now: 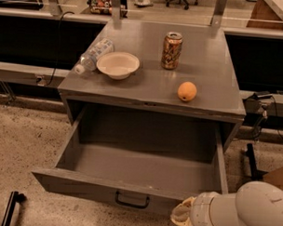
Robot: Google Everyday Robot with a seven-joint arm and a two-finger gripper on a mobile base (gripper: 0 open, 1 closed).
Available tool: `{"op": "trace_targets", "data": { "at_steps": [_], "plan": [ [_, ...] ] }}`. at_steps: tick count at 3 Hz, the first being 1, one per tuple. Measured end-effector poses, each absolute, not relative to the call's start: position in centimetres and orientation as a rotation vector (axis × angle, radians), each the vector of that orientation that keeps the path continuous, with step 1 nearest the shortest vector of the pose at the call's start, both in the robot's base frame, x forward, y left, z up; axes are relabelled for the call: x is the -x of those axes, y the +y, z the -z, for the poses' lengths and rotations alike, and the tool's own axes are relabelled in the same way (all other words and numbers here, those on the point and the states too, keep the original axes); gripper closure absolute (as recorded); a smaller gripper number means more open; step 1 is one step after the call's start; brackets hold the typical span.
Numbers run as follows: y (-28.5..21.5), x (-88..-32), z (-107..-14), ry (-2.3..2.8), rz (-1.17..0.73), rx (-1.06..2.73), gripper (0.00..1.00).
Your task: Close top drawer
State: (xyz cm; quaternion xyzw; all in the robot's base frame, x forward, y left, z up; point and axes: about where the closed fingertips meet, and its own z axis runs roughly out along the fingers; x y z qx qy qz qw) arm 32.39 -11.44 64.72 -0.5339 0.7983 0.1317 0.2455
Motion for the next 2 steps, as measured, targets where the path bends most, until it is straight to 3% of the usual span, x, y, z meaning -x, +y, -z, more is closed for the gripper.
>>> {"op": "trace_targets", "data": {
  "at_steps": [2],
  "plan": [
    [-9.9, -35.8, -63.7, 2.169, -0.256, 1.368, 1.00]
  ]
}}
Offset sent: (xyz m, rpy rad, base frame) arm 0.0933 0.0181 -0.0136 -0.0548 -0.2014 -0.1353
